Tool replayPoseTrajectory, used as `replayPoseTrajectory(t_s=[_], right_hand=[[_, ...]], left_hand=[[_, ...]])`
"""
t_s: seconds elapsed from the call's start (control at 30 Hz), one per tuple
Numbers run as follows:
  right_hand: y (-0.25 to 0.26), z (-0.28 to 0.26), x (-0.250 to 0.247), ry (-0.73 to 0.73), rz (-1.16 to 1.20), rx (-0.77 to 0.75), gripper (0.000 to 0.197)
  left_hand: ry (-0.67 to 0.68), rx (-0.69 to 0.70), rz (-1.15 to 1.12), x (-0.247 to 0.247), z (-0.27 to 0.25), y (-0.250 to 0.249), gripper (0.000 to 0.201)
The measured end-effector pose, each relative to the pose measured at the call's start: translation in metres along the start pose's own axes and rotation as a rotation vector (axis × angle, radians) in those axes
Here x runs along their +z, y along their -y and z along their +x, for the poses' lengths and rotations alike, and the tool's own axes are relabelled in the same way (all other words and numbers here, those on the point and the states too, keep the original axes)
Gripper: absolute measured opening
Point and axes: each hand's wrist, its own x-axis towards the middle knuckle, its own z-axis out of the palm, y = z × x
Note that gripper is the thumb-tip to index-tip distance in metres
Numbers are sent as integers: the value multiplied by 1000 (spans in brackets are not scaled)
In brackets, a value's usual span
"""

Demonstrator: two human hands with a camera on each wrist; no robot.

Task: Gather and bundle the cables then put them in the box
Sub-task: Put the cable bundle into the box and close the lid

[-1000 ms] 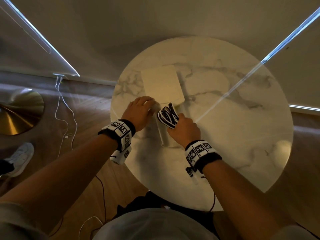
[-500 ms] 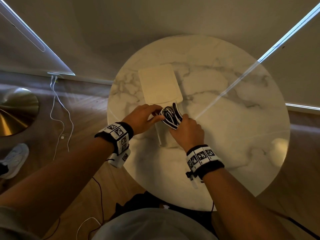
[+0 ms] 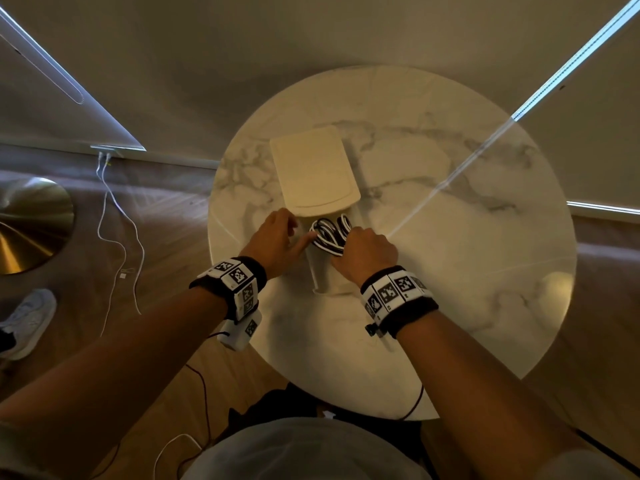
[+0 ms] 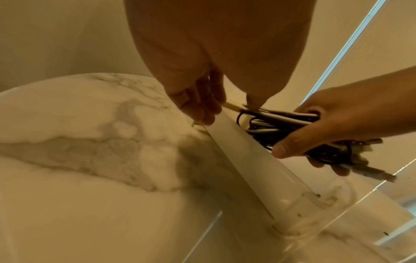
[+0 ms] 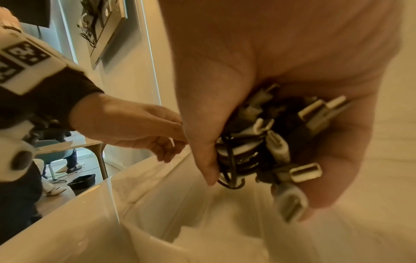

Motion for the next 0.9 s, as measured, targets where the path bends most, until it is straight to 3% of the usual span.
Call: replayPoseTrajectory(t_s=[0.13, 0.23, 0.37, 0.5, 0.9], right_hand=[[5, 4, 4, 1, -30, 1, 39], [7, 5, 11, -6, -16, 17, 35], [8, 3, 21, -17, -57, -5, 59], [8, 6, 24, -21, -79, -24, 75], [18, 23, 16, -28, -204, -15, 66]], left_hand=[[193, -61, 83, 1, -6, -3, 42], [237, -49, 68, -2, -6, -4, 39], [306, -50, 71, -4, -5, -3, 35], [306, -80, 70, -1, -5, -6, 29], [299, -126, 36, 5, -1, -6, 28]])
